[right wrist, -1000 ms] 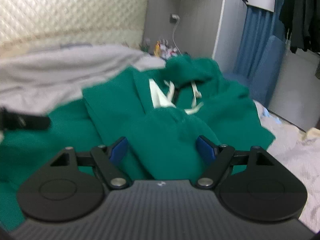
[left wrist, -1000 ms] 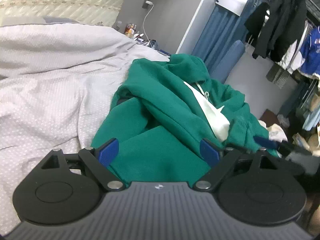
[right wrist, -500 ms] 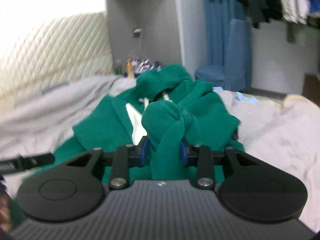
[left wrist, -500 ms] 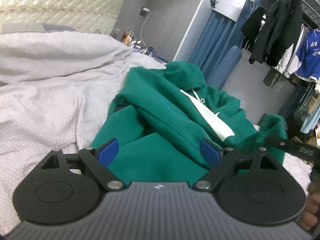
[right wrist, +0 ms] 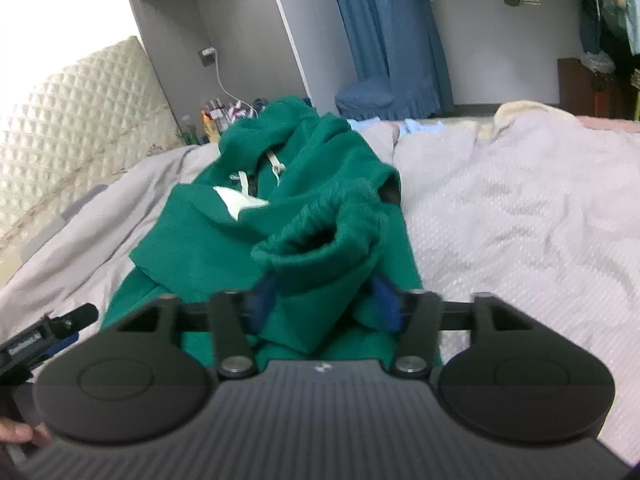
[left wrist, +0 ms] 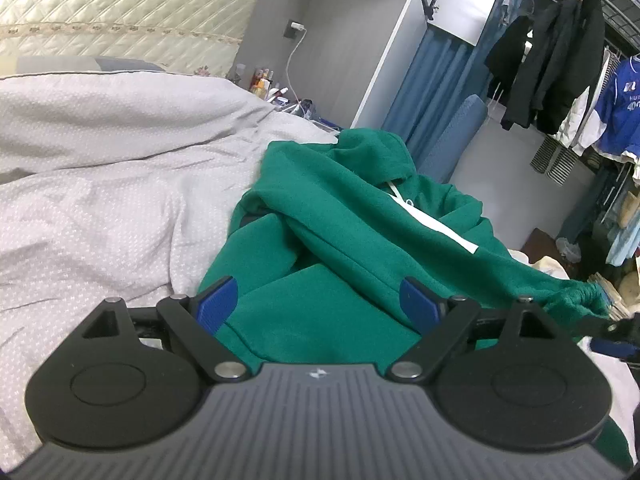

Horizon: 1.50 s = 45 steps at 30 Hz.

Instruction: Fold large clothes

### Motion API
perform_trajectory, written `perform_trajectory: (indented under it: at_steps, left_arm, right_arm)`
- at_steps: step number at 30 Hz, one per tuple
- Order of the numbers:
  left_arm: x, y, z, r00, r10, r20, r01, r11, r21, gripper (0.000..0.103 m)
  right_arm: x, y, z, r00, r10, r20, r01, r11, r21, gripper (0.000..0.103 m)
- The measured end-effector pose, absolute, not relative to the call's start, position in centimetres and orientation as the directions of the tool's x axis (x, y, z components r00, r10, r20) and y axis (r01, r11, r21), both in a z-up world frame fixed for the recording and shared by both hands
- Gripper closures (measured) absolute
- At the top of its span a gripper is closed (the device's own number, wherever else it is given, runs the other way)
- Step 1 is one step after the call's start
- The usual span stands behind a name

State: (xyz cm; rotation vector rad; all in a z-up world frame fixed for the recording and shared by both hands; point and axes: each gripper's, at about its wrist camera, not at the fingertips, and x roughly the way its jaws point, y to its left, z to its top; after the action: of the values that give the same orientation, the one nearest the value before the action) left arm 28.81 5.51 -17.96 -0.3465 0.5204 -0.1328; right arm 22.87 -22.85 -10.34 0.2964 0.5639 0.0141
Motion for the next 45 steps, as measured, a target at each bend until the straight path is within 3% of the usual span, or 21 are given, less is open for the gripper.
perform_trajectory:
  at_steps: [5, 8, 11, 17, 23, 30, 38, 45]
  left_arm:
    - [29.1, 5.3, -18.1, 0.854, -0.216, -0.474, 0.035, 0.932, -0.361, 0.012]
    - [29.3, 5.2, -18.3, 0.849, -0.218, -0.482, 0.037, 0.934, -0.357, 0.012]
    - [29.6, 5.1, -18.6, 0.843, -0.218, -0.492, 0.035, 0.934, -0.355, 0.012]
    - [30.0, 4.8, -18.9, 0.832, -0.229, -0.506, 0.038, 0.933, -0.358, 0.012]
    - [30.3, 4.6, -19.2, 0.824, -0.226, -0.52, 0.04, 0.938, -0.344, 0.012]
    - [31.2, 3.9, -20.2, 0.798, -0.201, -0.568, 0.037, 0.957, -0.287, 0.012]
    - [30.8, 3.9, -20.0, 0.798, -0.204, -0.567, 0.043, 0.958, -0.285, 0.012]
    - [29.7, 4.6, -17.2, 0.825, -0.232, -0.516, 0.07, 0.947, -0.314, 0.012]
  right_arm:
    - [22.5, -23.1, -9.2, 0.881, 0.134, -0.454, -0.005, 0.962, 0.274, 0.032]
    - [22.9, -22.0, -8.6, 0.9, 0.126, -0.417, -0.05, 0.981, 0.189, 0.033]
    - [23.4, -21.1, -8.3, 0.917, 0.066, -0.394, -0.039, 0.996, 0.077, 0.05]
    - [23.2, -20.3, -7.7, 0.945, 0.006, -0.327, -0.021, 0.999, -0.042, 0.061]
    - [25.5, -20.0, -9.8, 0.883, 0.058, -0.466, -0.071, 0.997, -0.009, 0.069]
    - [30.1, -22.4, -15.1, 0.739, 0.043, -0.673, 0.023, 0.996, 0.089, 0.069]
    - [29.4, -21.6, -15.0, 0.757, 0.024, -0.653, 0.032, 0.997, 0.074, 0.067]
    - [28.1, -21.5, -10.7, 0.8, 0.086, -0.594, -0.01, 0.991, 0.131, 0.065]
